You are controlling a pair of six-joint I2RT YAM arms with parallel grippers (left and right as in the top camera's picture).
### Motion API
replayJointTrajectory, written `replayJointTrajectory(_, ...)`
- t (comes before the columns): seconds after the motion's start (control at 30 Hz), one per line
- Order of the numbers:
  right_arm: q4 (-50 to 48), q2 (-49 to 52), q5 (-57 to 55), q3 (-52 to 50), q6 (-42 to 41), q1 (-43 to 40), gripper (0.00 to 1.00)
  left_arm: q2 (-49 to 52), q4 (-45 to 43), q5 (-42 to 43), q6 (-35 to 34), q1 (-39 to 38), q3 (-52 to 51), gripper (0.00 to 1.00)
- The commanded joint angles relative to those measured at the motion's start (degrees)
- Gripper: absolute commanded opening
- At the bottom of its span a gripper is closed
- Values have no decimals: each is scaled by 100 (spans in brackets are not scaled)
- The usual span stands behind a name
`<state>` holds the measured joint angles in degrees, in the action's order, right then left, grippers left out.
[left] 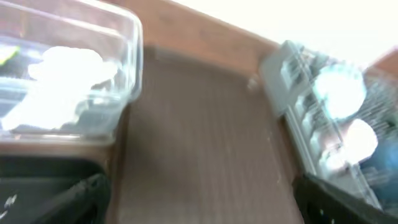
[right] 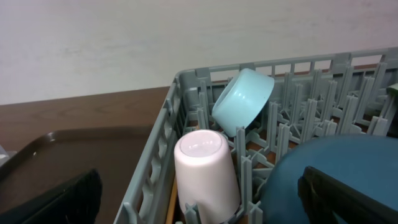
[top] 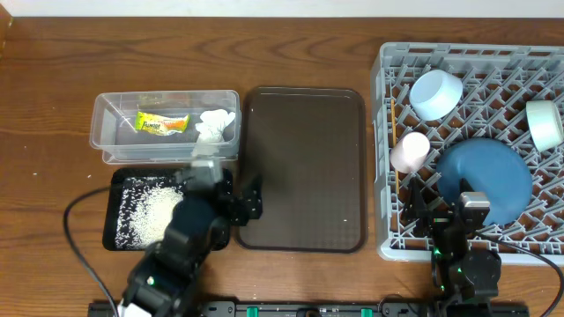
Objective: Sort waste into correct bins and load items into the dishwasher rack
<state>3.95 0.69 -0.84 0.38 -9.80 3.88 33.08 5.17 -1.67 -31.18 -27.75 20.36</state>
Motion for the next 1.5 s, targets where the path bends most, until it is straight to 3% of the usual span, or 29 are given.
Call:
replayJointTrajectory(0.0, 17, -37, -20, -9, 87, 59, 99, -549, -638, -48, -946, 240, -684, 96)
replayJointTrajectory(0.17, 20, -37, -20, -9, 87, 59, 99, -1270, -1572, -68, -1156, 407, -1541, 96)
replayJointTrajectory(0.43, 17, -37, -22, -9, 87, 59, 99, -2026, -1530, -807, -1027, 422, -2017, 96)
replayJointTrajectory(0.73, 20, -37, -20, -9, 87, 59, 99, -2828, -181, -1080, 223, 850, -2013, 96)
replayJointTrajectory(1.03, 17, -37, -22, -9, 87, 59, 99, -3303, -203, -1019, 2197, 1281, -2013, 96)
replayJointTrajectory(1.33, 20, -37, -20, -9, 87, 59, 99, -3303, -199, -979, 2262, 2031, -2013, 96)
replayJointTrajectory(1.47, 20, -37, -20, -9, 87, 59, 99, -3303, -197, -929, 2900, 2135, -2013, 96)
